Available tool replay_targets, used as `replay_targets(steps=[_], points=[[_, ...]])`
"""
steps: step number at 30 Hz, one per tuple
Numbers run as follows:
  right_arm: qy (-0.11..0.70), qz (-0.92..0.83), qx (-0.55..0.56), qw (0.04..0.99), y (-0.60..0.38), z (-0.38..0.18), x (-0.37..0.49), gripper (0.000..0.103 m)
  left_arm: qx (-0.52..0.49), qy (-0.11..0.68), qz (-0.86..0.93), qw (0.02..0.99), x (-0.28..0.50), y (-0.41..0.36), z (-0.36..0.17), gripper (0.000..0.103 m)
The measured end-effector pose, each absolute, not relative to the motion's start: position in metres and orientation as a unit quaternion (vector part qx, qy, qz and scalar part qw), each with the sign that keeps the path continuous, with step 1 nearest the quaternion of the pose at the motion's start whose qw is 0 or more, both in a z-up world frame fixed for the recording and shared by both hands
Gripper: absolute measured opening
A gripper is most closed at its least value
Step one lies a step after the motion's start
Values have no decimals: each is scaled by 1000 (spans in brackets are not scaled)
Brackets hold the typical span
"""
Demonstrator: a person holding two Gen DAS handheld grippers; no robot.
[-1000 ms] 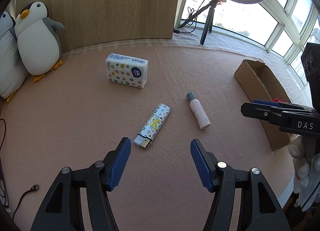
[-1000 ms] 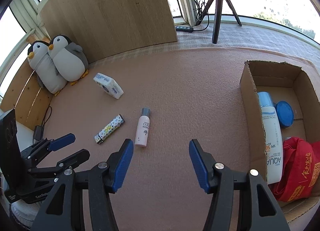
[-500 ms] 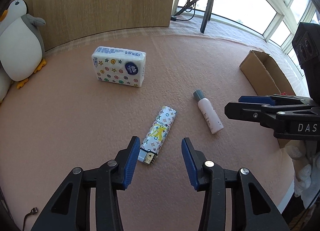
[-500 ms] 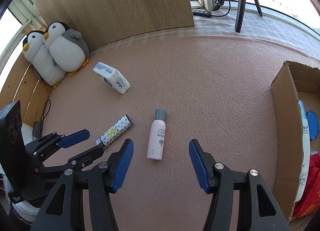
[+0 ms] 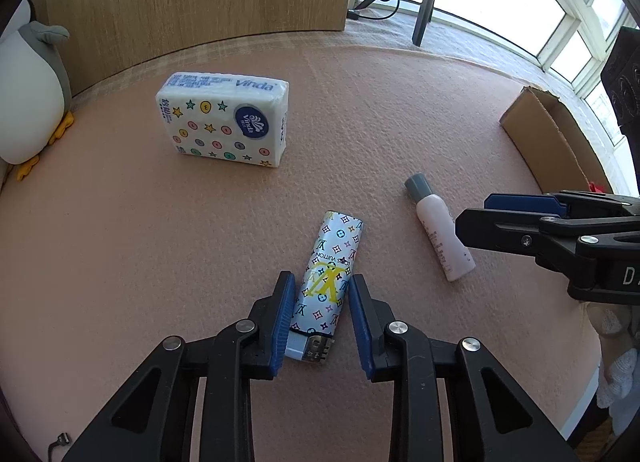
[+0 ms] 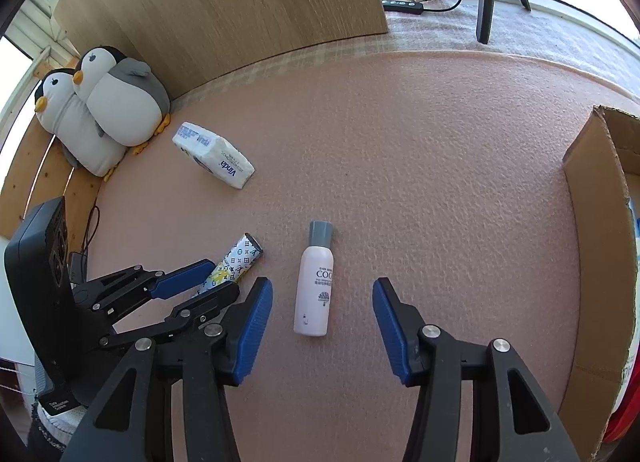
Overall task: Organize objects
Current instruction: 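Grasp the patterned lighter with the left gripper while the right tool approaches the COCO bottle, then grasp the pink-white COCO bottle with the right gripper and lift it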
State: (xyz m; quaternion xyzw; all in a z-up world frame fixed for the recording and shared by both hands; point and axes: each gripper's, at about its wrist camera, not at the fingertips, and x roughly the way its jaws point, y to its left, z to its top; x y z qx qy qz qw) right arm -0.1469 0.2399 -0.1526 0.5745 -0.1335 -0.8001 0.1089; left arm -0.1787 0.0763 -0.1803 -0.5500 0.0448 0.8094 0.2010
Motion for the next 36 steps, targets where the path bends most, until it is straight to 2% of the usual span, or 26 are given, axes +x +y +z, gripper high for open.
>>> replay_targets(steps=[6, 12, 19, 25, 36], points=[[-118, -799, 579, 109, 233, -157, -152, 46, -553, 21, 815, 168, -177, 71, -181, 26], [-90, -798, 585, 111, 222, -162, -156, 38, -553, 1, 818, 157, -174, 63, -181, 26], [-46, -794, 596, 109, 210, -174, -156, 19, -551, -6, 822, 147, -168, 58, -182, 26], [-28, -800, 589, 112, 208, -173, -149, 19, -552, -26, 821, 144, -161, 53, -181, 25], [-82, -813, 566, 113, 243, -154, -110, 19, -550, -60, 818, 157, -138, 59, -170, 25]])
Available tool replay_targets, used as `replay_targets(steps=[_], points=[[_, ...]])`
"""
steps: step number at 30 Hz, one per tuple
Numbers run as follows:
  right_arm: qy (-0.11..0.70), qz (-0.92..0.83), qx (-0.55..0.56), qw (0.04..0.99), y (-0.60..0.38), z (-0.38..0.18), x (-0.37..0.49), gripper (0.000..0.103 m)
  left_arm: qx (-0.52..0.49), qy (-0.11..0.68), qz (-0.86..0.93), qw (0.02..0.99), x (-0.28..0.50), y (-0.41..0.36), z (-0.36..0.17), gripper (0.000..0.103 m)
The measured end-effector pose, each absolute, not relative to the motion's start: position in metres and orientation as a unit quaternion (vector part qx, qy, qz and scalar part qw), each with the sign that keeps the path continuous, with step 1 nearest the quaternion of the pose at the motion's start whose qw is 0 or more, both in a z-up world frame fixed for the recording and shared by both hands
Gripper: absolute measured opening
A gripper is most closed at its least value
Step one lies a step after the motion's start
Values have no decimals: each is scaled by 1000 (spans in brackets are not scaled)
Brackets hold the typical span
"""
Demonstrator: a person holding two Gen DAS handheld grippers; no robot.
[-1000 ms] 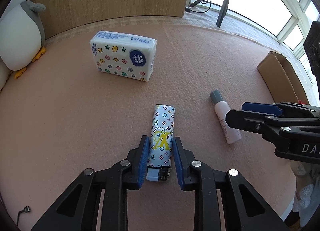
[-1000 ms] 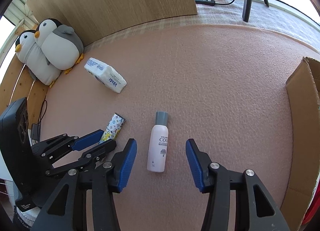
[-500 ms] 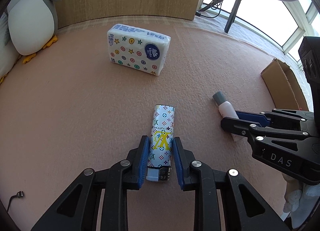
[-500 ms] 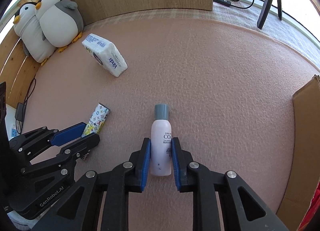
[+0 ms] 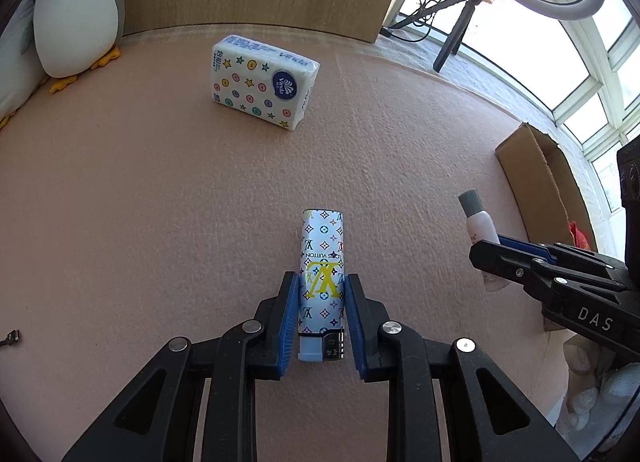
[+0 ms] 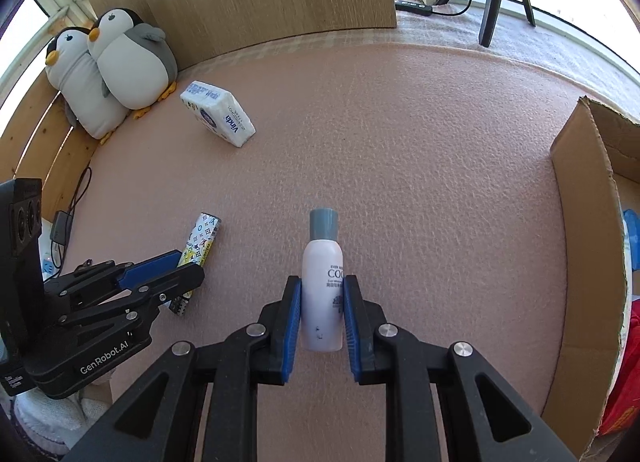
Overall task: Organize objects
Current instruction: 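Grasp the pink-white COCO bottle with the right gripper and lift it, then carry the lighter and COCO bottle into the box and release both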
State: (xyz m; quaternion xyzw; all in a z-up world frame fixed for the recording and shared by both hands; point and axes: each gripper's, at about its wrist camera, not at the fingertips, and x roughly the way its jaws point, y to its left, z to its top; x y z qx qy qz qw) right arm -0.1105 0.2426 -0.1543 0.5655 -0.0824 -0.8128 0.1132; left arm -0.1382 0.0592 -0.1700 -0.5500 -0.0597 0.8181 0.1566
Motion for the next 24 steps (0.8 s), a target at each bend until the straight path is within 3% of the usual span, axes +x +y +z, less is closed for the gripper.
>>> replay_targets(steps=[10, 24], points=[[-90, -852, 509, 85, 299, -101, -71, 19, -512, -57, 831, 209, -127, 114, -120, 25], [-108, -874, 473, 13, 412, -72, -50, 19, -482, -22, 820, 307, -125, 268, -82, 25]])
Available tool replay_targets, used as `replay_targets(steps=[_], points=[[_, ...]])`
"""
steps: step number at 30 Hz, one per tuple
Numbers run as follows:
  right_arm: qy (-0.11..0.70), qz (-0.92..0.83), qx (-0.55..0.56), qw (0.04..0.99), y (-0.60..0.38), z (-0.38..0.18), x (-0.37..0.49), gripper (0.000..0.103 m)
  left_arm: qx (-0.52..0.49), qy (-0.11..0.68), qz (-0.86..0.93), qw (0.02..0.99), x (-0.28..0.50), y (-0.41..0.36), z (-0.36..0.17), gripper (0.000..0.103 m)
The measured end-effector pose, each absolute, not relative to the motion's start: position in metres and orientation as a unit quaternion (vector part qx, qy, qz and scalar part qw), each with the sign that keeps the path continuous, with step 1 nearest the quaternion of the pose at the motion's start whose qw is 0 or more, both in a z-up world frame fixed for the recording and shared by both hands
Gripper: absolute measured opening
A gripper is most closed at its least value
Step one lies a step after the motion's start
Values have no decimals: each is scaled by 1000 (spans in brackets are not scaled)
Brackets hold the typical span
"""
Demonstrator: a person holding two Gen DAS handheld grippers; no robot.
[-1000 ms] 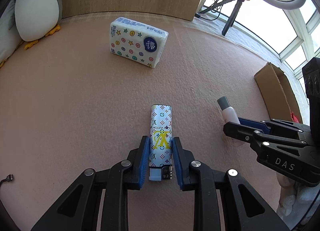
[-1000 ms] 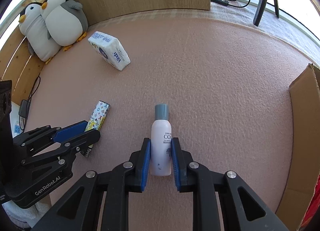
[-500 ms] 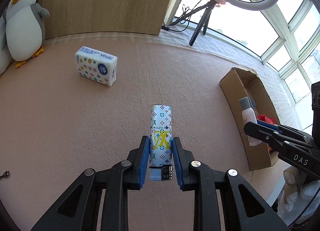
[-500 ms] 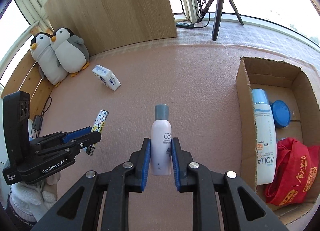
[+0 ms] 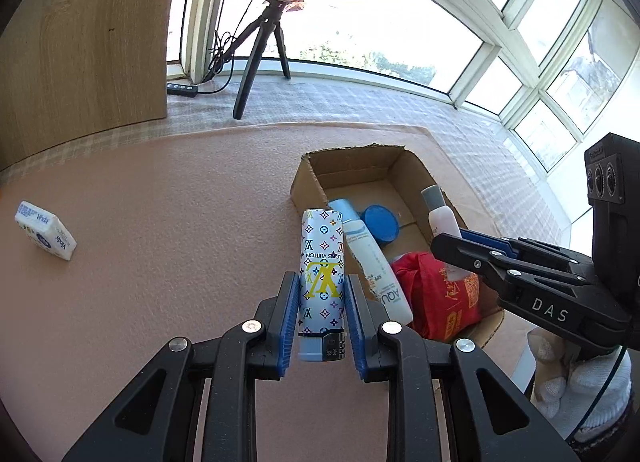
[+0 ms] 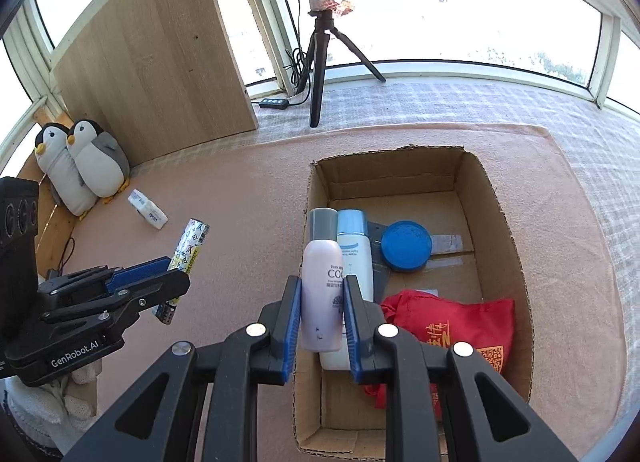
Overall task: Organize objects
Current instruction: 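Carry the lighter and COCO bottle into the box and release both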
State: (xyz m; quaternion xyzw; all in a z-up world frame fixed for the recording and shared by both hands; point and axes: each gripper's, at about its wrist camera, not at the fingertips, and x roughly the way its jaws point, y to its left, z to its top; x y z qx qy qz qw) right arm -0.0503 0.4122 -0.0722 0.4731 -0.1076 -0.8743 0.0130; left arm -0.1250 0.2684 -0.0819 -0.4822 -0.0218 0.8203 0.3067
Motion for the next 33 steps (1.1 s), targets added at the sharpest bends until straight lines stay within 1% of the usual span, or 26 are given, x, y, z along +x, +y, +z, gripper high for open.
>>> replay_targets(steps=[9, 19, 22, 23, 24, 25, 26, 27, 29, 33], points=[[-121, -875, 468, -7, 461, -76, -66, 19, -489, -11, 813, 316, -133, 342, -90, 25], [-130, -869, 476, -16, 488, -91, -72, 19, -496, -4, 812, 308, -151, 367, -104, 25], [-132, -869, 477, -20, 494, -92, -71, 19, -499, 1, 805, 321, -151, 372, -106, 25], [-134, -868, 478, -21, 495, -93, -72, 19, -500, 5, 803, 324, -151, 374, -107, 26], [-136, -867, 479, -23, 497, -94, -72, 19, -500, 9, 805, 319, -150, 374, -107, 31], [-140, -867, 478, -22, 499, -94, -72, 25, -500, 11, 806, 316, -150, 374, -107, 42], [-144, -867, 476, -23, 500, -94, -72, 37, -499, 10, 809, 311, -151, 372, -107, 49], [-148, -868, 473, -25, 502, -93, -71, 42, -499, 8, 809, 311, -151, 371, -107, 51], [-151, -870, 467, -34, 504, -91, -70, 47, -498, 6, 809, 311, -151, 368, -107, 52], [-154, -869, 468, -41, 505, -91, -70, 47, -489, 11, 815, 312, -149, 361, -102, 52]])
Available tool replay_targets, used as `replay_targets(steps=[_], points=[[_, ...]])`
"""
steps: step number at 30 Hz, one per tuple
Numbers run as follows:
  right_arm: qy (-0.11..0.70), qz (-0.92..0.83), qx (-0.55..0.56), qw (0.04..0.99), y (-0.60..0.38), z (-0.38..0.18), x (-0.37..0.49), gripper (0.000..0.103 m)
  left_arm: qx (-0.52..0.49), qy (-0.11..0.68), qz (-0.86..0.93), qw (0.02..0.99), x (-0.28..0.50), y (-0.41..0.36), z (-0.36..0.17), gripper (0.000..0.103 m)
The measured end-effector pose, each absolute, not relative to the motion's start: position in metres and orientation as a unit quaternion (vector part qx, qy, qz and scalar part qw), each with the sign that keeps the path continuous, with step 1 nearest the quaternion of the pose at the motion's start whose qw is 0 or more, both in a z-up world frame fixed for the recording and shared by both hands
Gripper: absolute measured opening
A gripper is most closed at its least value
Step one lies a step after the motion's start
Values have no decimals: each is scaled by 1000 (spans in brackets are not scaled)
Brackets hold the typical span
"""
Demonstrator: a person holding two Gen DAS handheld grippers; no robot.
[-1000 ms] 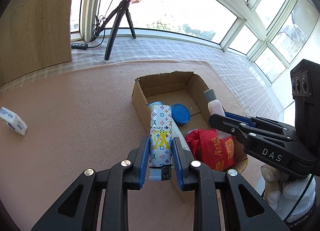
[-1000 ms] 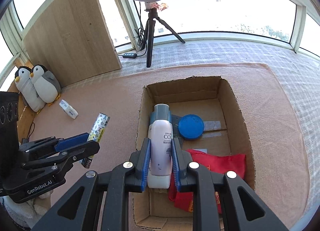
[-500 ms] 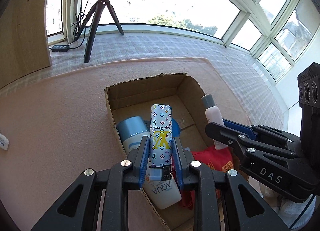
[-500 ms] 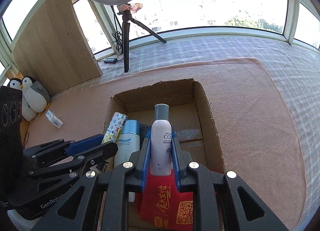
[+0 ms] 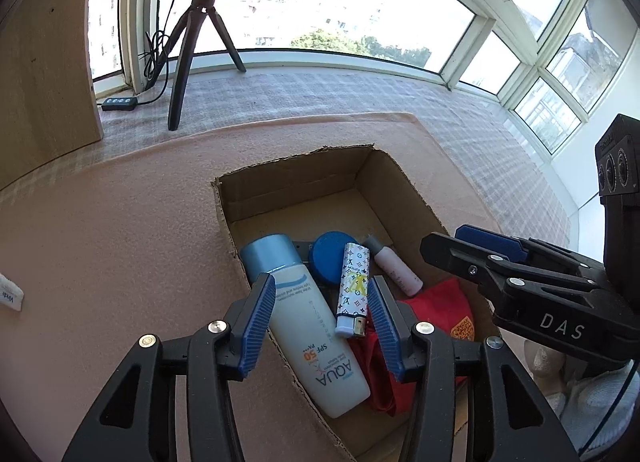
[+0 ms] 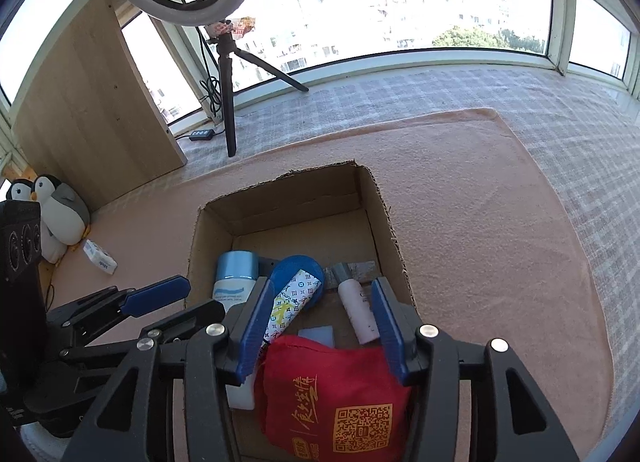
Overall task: Organize objects
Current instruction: 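Carry the lighter and COCO bottle into the box and release both, then move the left tool to the Vinda tissue pack and grasp it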
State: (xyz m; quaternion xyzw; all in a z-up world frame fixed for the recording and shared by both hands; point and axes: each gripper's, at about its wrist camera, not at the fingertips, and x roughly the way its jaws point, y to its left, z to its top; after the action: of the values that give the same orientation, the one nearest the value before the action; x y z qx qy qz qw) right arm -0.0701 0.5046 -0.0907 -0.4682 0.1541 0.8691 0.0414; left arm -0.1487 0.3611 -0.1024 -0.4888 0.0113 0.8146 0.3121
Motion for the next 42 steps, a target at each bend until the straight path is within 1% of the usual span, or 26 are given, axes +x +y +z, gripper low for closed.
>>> replay_targets(steps=[6, 11, 17, 25, 28, 36, 42], points=[[155, 867, -472, 39, 495, -91, -72, 47, -482, 13, 821, 306, -145, 337, -96, 52], [157, 866, -474, 28, 477, -91, -72, 47, -480, 8, 830, 286, -148, 299, -93, 52], [159, 864, -477, 9, 447, -90, -70, 47, -486, 0, 840, 241, -161, 234, -95, 52], [161, 861, -483, -20, 401, -89, -64, 47, -500, -58, 850, 154, -194, 132, -104, 51], [162, 859, -485, -33, 383, -88, -63, 47, -503, -63, 852, 134, -206, 105, -106, 51], [152, 856, -492, -51, 343, -84, -58, 47, -490, -61, 864, 99, -247, 59, -103, 51], [145, 851, -503, -48, 325, -87, -51, 47, -496, -32, 864, 79, -285, 48, -112, 51]])
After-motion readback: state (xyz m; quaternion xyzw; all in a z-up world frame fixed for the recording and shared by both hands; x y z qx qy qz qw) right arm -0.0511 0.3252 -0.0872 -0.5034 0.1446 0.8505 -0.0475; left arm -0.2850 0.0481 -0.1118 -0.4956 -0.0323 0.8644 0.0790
